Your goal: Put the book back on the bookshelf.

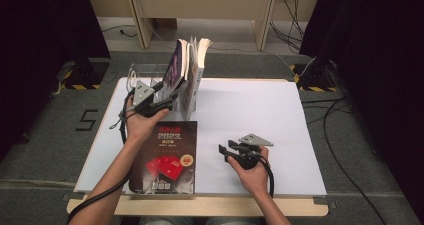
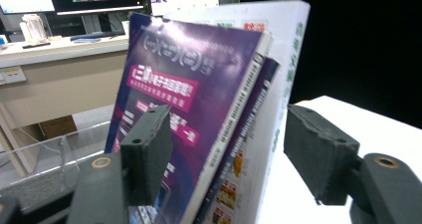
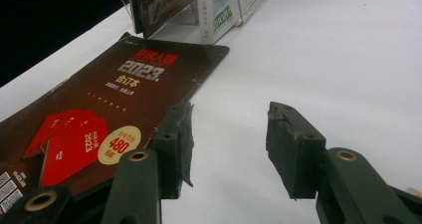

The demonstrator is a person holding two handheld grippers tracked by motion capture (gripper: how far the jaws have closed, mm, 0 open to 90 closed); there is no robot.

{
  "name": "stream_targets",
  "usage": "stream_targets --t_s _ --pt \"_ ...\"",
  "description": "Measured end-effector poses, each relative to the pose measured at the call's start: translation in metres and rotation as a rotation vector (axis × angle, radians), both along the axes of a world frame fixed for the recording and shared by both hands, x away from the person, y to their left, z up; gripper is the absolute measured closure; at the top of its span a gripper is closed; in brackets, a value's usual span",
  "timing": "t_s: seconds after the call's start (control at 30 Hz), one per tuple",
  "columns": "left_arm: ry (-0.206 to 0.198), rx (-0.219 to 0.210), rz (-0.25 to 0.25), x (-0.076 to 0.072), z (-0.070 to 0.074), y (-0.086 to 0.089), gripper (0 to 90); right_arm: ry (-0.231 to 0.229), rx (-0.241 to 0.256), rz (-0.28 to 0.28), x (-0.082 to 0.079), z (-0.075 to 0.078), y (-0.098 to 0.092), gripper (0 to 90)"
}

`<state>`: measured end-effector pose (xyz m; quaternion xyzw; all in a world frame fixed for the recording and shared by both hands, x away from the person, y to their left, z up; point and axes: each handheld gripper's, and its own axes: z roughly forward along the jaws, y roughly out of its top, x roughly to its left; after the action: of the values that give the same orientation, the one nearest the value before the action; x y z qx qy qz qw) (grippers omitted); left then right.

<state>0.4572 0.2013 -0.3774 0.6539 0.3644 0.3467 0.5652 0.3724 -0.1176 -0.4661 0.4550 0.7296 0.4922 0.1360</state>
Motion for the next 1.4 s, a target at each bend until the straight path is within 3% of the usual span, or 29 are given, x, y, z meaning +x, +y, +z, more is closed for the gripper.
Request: stream_targets --t_s 0.33,0.63,0.93,1.4 --pt "0.005 0.068 0.036 0.005 -0.011 -0.017 30.3 -0.002 -0.001 0.001 0.000 0.000 0.000 53.1" --pt "0.001 0.079 0.088 0.016 -0.015 -0.021 32.4 0.002 0.002 -0.001 0.000 0.000 -0.001 53.1" --pt "-0.004 0.083 0.096 0.020 -0.015 -0.023 35.3 0.002 0.001 -0.001 0.000 0.000 -0.001 53.1" --pt "-0.058 0.121 0.097 0.019 -0.016 -0.023 62.6 0.002 0.001 0.000 0.000 0.000 -0.001 53.0"
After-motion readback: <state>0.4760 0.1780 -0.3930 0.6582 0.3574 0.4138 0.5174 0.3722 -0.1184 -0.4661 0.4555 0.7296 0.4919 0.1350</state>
